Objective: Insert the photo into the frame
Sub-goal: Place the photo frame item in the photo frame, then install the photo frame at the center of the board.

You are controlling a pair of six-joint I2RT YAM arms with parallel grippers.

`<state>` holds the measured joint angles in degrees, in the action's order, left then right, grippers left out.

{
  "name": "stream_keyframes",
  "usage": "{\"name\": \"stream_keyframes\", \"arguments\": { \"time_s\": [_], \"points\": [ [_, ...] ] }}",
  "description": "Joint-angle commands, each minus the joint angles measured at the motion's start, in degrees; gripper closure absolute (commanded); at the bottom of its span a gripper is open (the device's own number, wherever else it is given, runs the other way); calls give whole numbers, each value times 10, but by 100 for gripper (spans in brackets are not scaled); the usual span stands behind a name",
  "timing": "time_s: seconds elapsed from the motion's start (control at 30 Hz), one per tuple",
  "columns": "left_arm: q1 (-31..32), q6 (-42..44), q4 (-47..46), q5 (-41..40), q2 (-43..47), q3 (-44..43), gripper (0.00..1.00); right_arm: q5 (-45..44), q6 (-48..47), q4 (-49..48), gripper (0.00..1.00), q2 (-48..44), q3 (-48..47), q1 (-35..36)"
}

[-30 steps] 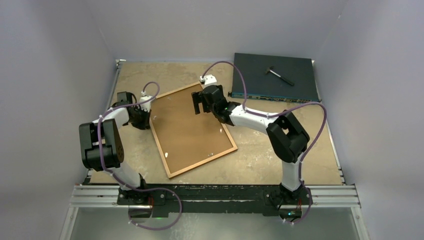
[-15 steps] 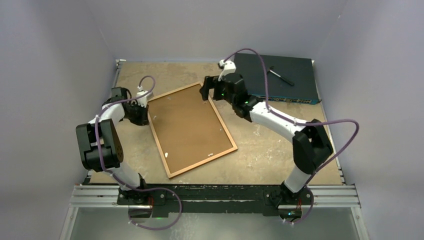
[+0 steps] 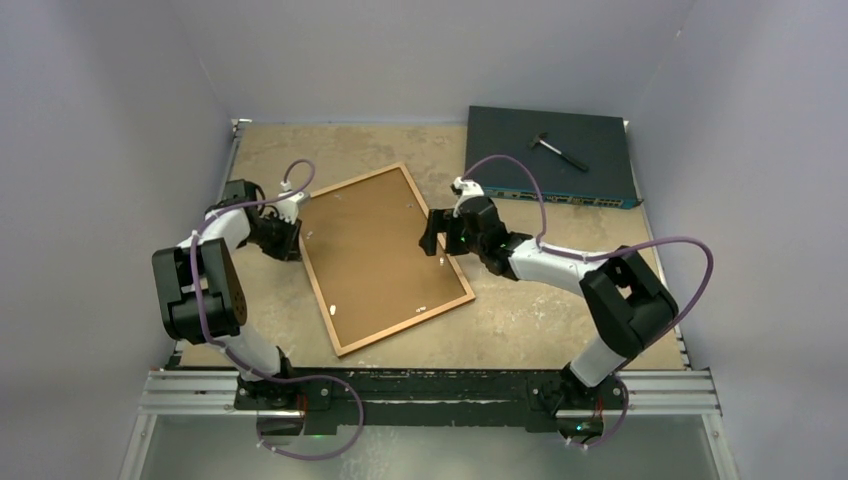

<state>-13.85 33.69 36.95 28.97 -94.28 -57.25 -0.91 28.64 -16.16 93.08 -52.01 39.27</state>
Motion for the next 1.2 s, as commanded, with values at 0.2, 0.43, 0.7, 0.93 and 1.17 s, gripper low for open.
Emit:
{"name": "stream_keyframes", "arguments": {
  "time_s": [0.2, 0.43, 0.7, 0.93, 1.17],
  "points": [
    [3, -41, -83, -28, -49, -1, 94, -13, 45, -49, 3, -69, 115, -16],
    [40, -74, -102, -27, -81, -36, 96, 23, 84, -94, 13, -87, 186, -14],
    [54, -77, -68, -15, -83, -79, 96, -64, 85, 29, 13, -173, 168, -9],
    [36, -58, 43, 38, -20, -93, 78, -59, 61, 9, 25, -186, 91, 46],
    [38, -56, 38, 58, -8, -47, 73, 64, 40, -166, 46, -32, 47, 137]
  ]
}}
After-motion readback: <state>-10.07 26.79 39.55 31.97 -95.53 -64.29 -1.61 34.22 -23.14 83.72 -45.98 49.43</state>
